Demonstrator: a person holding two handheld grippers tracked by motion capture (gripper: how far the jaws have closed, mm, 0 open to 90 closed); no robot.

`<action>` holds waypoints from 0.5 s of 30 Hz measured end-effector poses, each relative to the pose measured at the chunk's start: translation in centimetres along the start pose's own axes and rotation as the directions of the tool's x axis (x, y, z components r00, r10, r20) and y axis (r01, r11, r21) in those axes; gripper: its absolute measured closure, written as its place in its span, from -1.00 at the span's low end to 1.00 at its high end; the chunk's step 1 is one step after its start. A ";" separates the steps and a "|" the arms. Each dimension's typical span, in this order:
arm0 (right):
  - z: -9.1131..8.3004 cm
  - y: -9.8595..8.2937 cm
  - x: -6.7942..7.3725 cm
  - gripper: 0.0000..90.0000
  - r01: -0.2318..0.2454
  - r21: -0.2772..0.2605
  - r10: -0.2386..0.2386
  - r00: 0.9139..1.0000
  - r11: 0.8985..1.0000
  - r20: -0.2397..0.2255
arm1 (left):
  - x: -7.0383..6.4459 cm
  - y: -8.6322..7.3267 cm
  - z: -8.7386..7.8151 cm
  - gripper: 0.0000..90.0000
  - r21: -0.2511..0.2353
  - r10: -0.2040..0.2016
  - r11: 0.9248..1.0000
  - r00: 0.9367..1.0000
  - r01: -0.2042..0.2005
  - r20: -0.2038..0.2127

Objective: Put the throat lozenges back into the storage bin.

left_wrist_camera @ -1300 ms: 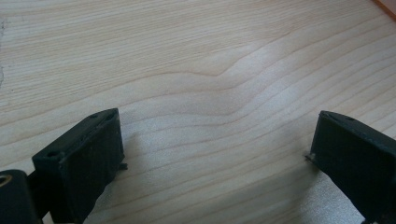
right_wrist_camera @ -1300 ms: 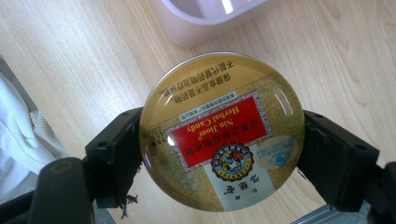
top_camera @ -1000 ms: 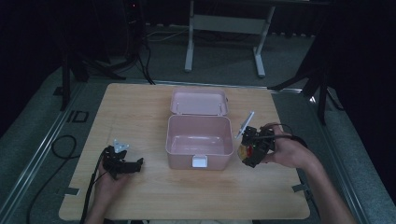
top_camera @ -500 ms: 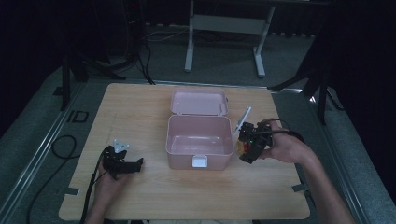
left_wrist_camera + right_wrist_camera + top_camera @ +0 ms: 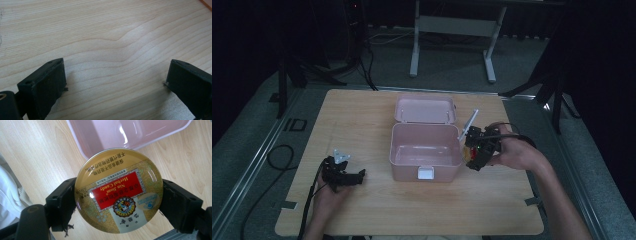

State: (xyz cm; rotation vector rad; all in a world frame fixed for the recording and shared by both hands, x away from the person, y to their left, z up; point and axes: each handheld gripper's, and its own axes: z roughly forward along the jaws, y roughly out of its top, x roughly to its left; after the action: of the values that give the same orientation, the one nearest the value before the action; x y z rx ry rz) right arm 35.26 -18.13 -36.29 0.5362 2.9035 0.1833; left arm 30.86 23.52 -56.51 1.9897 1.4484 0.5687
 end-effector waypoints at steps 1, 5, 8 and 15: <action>0.0 0.1 0.0 -0.55 0.001 0.001 -0.001 1.000 1.000 0.001 | 0.0 0.0 0.0 -0.93 0.000 0.000 1.000 1.000 0.000 0.000; -0.2 0.5 -0.1 -0.55 0.004 -0.002 -0.004 1.000 1.000 0.001 | 0.0 0.0 0.0 -0.93 0.000 0.000 1.000 1.000 0.000 0.000; -0.3 0.6 -0.1 -0.55 0.009 -0.002 -0.009 1.000 1.000 -0.002 | 0.0 0.0 0.0 -0.93 0.000 0.000 1.000 1.000 0.000 0.000; -0.3 1.2 -0.1 -0.55 0.021 -0.002 -0.021 1.000 1.000 -0.003 | 0.0 0.0 0.0 -0.93 0.000 0.000 1.000 1.000 0.000 0.000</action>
State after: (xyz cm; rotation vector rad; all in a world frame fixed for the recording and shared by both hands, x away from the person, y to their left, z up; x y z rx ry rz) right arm 35.69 -17.06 -35.76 0.5059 2.9102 0.1835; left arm 30.86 23.52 -56.51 1.9903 1.4484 0.5684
